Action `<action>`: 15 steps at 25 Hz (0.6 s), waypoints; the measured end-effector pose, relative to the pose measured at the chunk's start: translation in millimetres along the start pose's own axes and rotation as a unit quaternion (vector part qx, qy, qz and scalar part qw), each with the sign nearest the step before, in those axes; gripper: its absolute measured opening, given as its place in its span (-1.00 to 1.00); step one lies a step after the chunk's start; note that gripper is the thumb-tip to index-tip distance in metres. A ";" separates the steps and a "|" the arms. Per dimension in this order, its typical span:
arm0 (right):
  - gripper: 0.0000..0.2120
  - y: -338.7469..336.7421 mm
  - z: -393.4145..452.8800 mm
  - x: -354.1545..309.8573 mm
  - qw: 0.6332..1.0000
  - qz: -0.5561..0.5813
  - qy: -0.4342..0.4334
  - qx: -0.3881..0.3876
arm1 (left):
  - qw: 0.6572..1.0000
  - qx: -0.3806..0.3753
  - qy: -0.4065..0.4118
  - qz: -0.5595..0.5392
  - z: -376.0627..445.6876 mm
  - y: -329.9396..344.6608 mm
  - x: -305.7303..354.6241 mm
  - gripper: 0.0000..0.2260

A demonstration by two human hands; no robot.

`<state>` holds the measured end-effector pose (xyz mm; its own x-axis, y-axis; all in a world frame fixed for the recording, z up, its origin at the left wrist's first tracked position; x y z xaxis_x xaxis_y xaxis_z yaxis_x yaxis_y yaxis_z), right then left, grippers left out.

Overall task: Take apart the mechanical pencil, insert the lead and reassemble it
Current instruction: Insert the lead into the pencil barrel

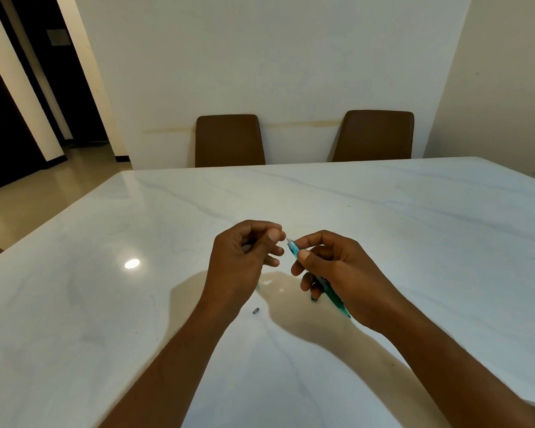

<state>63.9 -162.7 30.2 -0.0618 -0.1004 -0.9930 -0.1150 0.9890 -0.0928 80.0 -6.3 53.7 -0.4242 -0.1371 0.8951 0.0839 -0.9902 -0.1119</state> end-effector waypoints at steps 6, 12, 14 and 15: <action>-0.88 3.0 0.4 4.9 0.999 0.032 0.018 0.011 | 0.989 -0.012 -0.022 0.144 3.8 -14.9 -10.4 -0.93; -0.87 7.8 -0.5 7.9 0.999 0.017 0.029 0.012 | 0.905 -0.183 -0.117 0.366 0.7 -20.2 -37.7 -0.79; -0.87 9.5 -1.8 8.1 1.000 0.005 0.027 0.009 | 0.888 -0.259 -0.142 0.352 -8.3 -11.3 -39.7 -0.75; -0.87 9.6 -2.0 8.1 1.000 0.001 0.026 0.009 | 0.872 -0.300 -0.145 0.358 -13.8 -6.3 -40.0 -0.76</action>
<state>60.3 -154.3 21.3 -0.1131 -0.1026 -0.9883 -0.0973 0.9910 -0.0918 84.0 5.0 12.7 -0.2029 -0.8004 0.5641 -0.2906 -0.5009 -0.8153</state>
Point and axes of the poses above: each hand's wrist, its own z-axis towards the middle knuckle, its own y-axis out of the palm, x = y × z, the point moved 9 cm from there along z, towards the middle knuckle, and after that the axes turned 7 degrees about y, right-handed, at the moved point
